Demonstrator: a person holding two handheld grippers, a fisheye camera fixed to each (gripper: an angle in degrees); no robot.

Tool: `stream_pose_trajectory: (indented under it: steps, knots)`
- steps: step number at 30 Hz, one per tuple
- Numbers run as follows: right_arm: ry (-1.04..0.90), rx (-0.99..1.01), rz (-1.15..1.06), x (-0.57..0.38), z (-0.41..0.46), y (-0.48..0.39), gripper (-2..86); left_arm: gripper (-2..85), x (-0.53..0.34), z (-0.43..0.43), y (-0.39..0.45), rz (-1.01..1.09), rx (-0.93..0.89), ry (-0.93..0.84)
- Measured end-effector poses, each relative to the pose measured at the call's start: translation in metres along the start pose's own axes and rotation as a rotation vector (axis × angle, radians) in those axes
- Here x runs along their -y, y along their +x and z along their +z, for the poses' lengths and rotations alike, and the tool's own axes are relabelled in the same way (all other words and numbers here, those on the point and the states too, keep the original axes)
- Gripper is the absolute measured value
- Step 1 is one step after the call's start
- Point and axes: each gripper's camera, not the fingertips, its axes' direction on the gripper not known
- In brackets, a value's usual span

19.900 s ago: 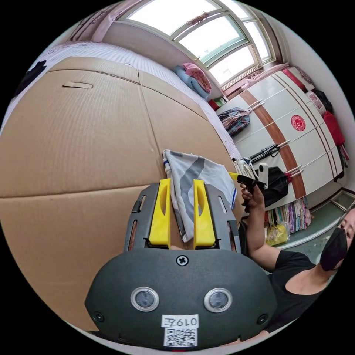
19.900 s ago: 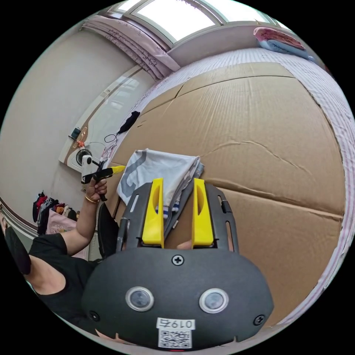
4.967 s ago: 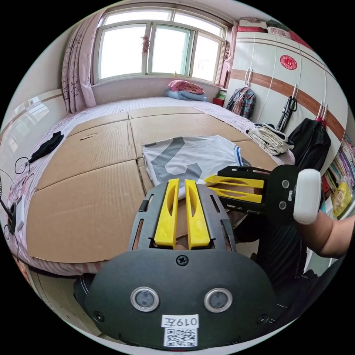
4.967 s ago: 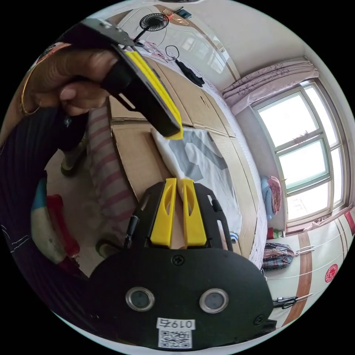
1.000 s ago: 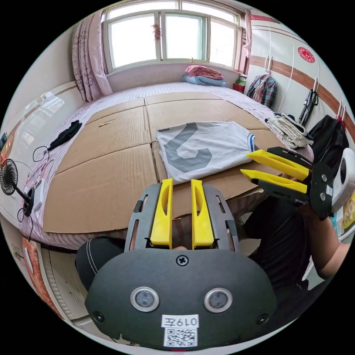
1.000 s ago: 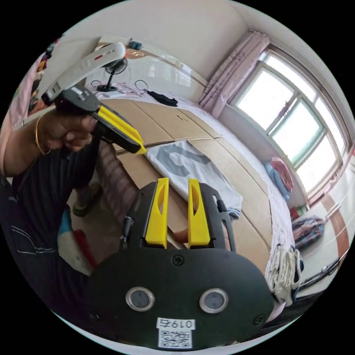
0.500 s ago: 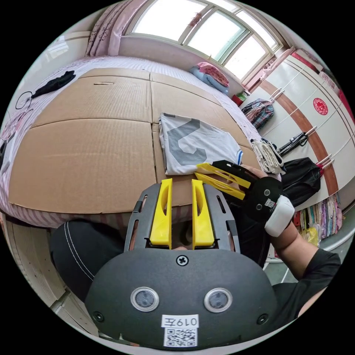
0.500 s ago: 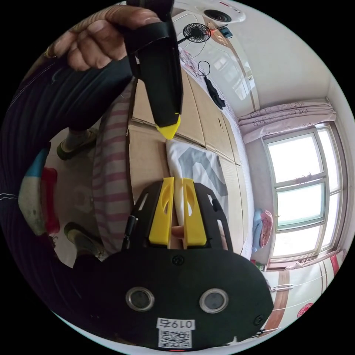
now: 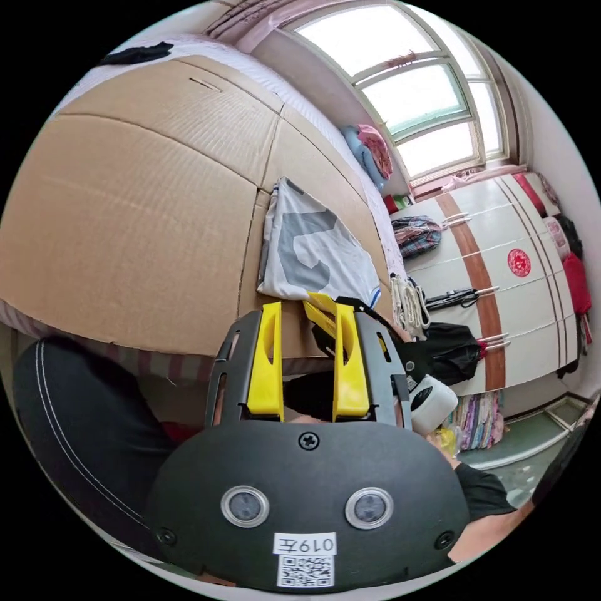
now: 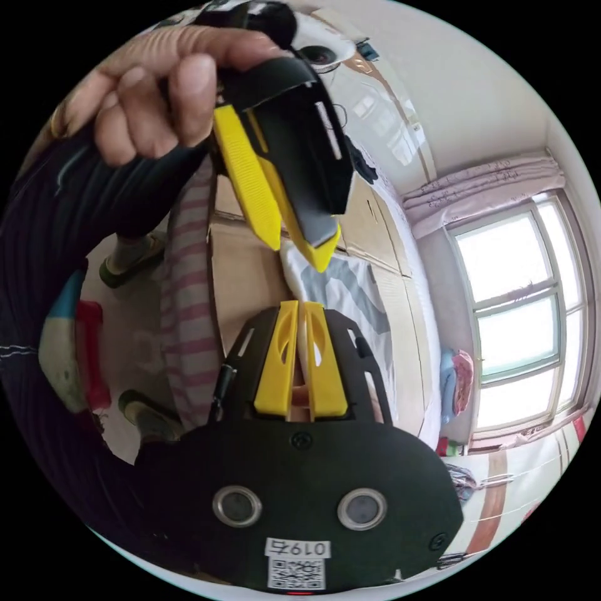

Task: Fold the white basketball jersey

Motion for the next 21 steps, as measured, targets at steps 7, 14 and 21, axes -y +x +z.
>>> stream_pose_trajectory:
  steps: [7, 14, 21]
  knots:
    - [0.106, 0.071, 0.213, -0.005, -0.016, 0.037, -0.5, 14.5, 0.035, -0.025, -0.055, -0.187, -0.250, 0.118]
    - [0.156, 0.106, 0.249, 0.014, -0.033, 0.032, -0.5, 16.3, 0.087, 0.000, -0.087, -0.267, -0.378, 0.034]
    - [0.184, 0.108, 0.245, 0.040, -0.063, 0.011, -0.2, 12.1, 0.145, 0.020, -0.087, -0.208, -0.311, -0.053]
